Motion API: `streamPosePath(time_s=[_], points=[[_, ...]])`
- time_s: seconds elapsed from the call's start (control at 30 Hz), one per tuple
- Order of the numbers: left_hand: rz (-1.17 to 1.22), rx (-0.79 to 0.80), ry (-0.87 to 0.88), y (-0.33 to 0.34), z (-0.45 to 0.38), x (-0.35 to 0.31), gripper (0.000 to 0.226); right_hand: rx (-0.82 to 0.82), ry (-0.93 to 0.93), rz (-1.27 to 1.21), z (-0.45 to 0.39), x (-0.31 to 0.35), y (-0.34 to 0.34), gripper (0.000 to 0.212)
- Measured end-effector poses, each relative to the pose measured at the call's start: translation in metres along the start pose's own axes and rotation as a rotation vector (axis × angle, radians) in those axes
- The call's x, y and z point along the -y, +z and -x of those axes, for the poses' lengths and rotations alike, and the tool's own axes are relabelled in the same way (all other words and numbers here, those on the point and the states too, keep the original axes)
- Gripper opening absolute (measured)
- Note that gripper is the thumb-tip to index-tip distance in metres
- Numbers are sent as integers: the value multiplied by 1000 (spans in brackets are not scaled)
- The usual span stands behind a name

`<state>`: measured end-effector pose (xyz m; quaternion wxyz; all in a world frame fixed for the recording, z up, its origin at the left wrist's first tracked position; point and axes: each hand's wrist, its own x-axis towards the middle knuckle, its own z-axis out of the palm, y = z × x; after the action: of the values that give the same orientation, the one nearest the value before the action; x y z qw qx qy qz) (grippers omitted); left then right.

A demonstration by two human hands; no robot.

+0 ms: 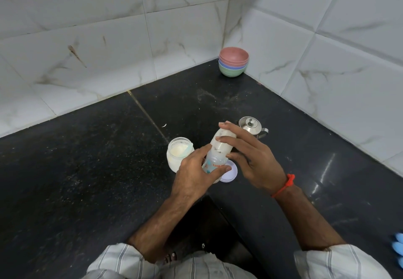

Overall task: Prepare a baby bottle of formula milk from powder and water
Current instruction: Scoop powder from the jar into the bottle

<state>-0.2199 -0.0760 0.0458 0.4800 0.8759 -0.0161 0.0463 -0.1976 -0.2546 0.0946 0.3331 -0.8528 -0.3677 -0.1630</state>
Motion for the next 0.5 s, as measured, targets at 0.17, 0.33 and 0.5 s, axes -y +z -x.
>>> streamPosePath(time_s=[0.17,0.33,0.5], points=[[14,2,22,0,-3,0,69,-22,18,-10,1,0,0,47],[27,7,33,0,-4,0,66,-53,12,-5,0,1,-2,45],[17,13,35,2,-5,2,68,-47,14,0,0,-1,-1,42]])
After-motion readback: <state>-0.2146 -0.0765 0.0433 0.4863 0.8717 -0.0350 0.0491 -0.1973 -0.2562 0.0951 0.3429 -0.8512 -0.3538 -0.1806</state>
